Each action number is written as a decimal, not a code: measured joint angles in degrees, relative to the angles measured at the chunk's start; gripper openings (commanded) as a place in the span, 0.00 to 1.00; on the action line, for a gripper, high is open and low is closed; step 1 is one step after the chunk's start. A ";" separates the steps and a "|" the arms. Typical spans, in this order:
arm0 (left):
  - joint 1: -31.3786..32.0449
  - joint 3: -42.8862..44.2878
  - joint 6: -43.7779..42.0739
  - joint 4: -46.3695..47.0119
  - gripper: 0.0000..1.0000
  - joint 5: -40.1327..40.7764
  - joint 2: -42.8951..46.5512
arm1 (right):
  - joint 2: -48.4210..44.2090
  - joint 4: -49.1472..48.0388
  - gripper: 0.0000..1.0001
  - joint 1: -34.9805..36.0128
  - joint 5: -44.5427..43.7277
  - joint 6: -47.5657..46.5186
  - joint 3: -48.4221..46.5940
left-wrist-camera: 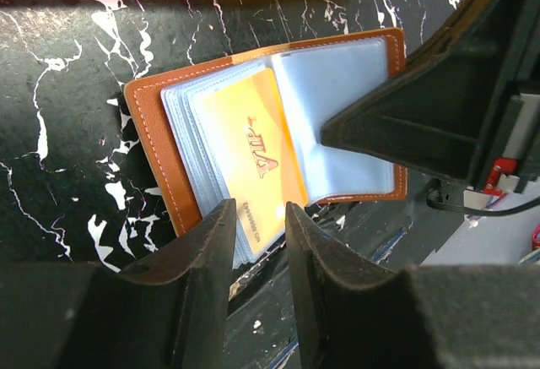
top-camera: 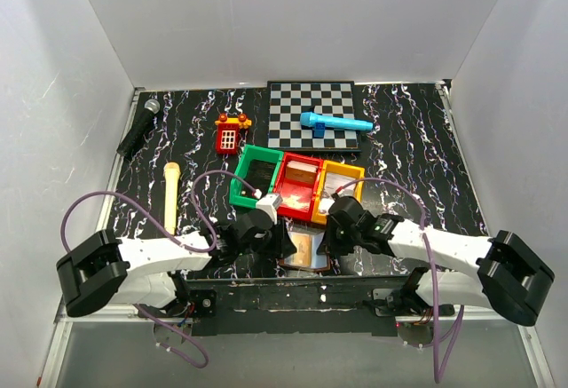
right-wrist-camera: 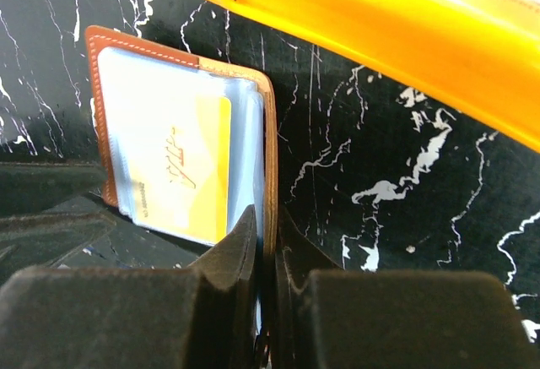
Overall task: Take the credit cards out of the card holder
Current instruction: Open the credit card from the card holder, then remove the credit card from the card holder.
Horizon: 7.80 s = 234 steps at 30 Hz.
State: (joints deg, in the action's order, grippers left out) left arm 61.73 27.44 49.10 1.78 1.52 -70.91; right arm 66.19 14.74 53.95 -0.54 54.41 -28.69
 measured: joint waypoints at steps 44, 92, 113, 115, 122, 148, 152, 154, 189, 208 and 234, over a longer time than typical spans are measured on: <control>0.00 4.59 0.22 -1.25 0.20 -3.48 -9.92 | -11.17 12.52 0.31 2.49 0.20 -8.46 -15.93; 0.33 10.71 -4.76 0.48 0.39 -7.76 -14.34 | -3.85 13.62 0.24 10.58 -3.80 -5.18 -14.43; 0.37 11.76 -5.16 0.74 0.37 -8.96 -17.07 | -1.95 15.80 0.01 7.61 -11.10 -0.31 -7.52; 0.37 11.23 -5.11 0.04 0.36 -8.17 -16.28 | -1.20 15.50 0.01 7.06 -11.08 0.00 -6.43; 0.39 9.35 -5.16 -3.13 0.33 -6.01 -13.18 | 0.70 14.21 0.01 6.54 -9.42 1.57 -3.61; 0.63 9.97 -9.57 -4.42 0.33 -3.87 -13.35 | -12.24 12.68 0.06 9.86 -5.35 1.81 -7.21; 0.66 10.34 -9.70 -4.76 0.32 -4.09 -13.66 | -10.36 13.75 0.05 10.47 -6.91 0.48 -11.21; 0.76 10.38 -9.77 -4.83 0.32 -4.07 -13.68 | -8.48 14.08 0.04 10.47 -8.41 -0.02 -12.61; 2.14 0.87 -16.26 -5.88 0.35 -0.04 -2.08 | 8.46 12.85 0.01 9.53 -9.01 6.16 -7.43; 2.14 6.73 -22.93 -8.07 0.34 -3.41 -9.55 | -2.14 20.06 0.03 14.32 -9.68 4.70 -11.93; 2.19 6.38 -21.73 -11.78 0.53 -1.55 -5.68 | 9.51 17.92 0.01 6.80 -11.61 0.76 -10.08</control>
State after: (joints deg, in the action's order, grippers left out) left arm 63.92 33.82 27.38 -10.00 -0.03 -76.60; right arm 75.70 32.67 60.75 -12.14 55.18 -38.76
